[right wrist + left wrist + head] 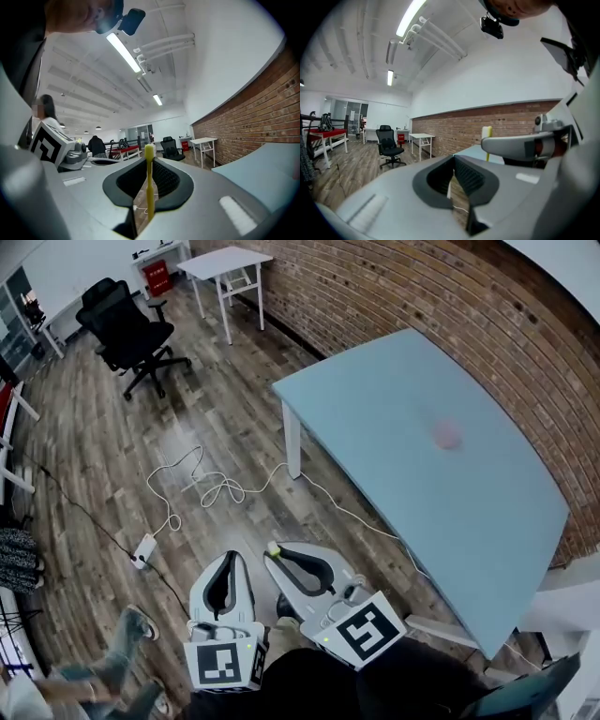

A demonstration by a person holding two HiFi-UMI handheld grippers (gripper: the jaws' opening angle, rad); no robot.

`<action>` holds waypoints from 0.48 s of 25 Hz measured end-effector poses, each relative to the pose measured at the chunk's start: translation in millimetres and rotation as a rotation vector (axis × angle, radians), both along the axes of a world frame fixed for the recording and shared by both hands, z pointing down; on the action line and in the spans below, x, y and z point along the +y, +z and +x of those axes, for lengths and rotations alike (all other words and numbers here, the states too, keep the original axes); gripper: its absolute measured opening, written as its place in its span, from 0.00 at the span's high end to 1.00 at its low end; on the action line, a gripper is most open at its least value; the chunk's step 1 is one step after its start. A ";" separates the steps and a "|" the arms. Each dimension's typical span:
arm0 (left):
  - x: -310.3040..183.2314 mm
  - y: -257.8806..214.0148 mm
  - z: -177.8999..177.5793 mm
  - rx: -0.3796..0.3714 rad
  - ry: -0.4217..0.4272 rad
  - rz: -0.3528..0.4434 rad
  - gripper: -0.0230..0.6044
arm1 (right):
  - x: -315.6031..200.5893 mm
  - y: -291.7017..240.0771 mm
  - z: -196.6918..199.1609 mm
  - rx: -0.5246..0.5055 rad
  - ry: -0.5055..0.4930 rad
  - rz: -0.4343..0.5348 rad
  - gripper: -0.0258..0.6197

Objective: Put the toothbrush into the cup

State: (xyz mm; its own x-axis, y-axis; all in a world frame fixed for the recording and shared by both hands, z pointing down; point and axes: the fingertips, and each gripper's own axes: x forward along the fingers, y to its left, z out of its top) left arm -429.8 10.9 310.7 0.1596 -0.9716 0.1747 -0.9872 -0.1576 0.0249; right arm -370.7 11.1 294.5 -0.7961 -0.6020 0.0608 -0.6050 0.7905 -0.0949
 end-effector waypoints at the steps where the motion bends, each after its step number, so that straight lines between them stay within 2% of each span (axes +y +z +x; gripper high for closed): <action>1: -9.2 0.8 -4.1 0.005 0.011 0.003 0.95 | -7.7 0.7 -4.8 0.008 0.006 0.000 0.90; 8: -65.8 -2.7 -20.0 0.026 0.093 0.023 0.95 | -58.8 -8.3 -23.5 0.022 0.079 0.024 0.90; 12: -92.6 2.5 -17.1 0.041 0.146 0.012 0.95 | -80.9 -5.0 -19.0 0.031 0.142 0.026 0.90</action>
